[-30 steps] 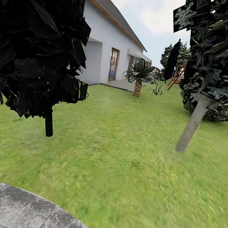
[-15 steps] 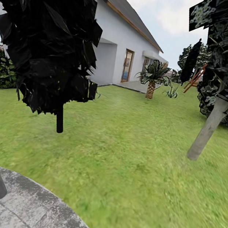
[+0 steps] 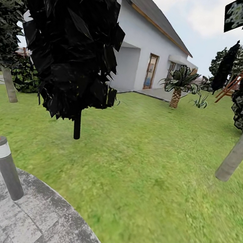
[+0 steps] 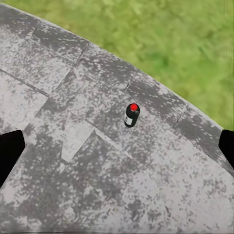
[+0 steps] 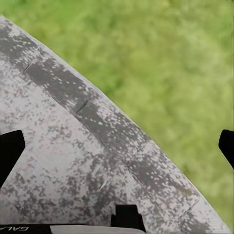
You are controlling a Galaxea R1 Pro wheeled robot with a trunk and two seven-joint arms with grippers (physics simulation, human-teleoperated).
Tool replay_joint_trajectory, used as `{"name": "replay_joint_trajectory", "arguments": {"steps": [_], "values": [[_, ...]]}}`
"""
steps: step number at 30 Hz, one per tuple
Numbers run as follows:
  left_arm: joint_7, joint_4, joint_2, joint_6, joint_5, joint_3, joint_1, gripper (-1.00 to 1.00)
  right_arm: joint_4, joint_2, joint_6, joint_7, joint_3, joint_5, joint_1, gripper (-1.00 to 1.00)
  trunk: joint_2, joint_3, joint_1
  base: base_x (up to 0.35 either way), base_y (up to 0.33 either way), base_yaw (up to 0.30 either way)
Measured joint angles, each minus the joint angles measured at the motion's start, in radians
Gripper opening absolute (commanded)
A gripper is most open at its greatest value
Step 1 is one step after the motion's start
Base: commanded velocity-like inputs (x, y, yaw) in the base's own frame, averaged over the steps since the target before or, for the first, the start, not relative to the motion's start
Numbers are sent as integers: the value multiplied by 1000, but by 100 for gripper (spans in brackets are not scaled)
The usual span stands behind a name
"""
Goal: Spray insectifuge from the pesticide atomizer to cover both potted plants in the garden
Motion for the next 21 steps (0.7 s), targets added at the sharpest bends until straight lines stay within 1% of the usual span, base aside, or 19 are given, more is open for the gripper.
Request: {"name": "replay_joint_trajectory", "arguments": {"steps": [9,14,21], "values": [[0,1,0,0,0,0,0,100,0,-1,-1,0,0,0,0,100,0,-5,0,0,-1,230],[0,1,0,0,0,0,0,100,0,-1,-1,0,0,0,0,100,0,-5,0,0,-36,47],[0,3,0,0,1,0,0,100,0,0,-2,0,0,0,0,100,0,-5,0,0,-257,5]]}}
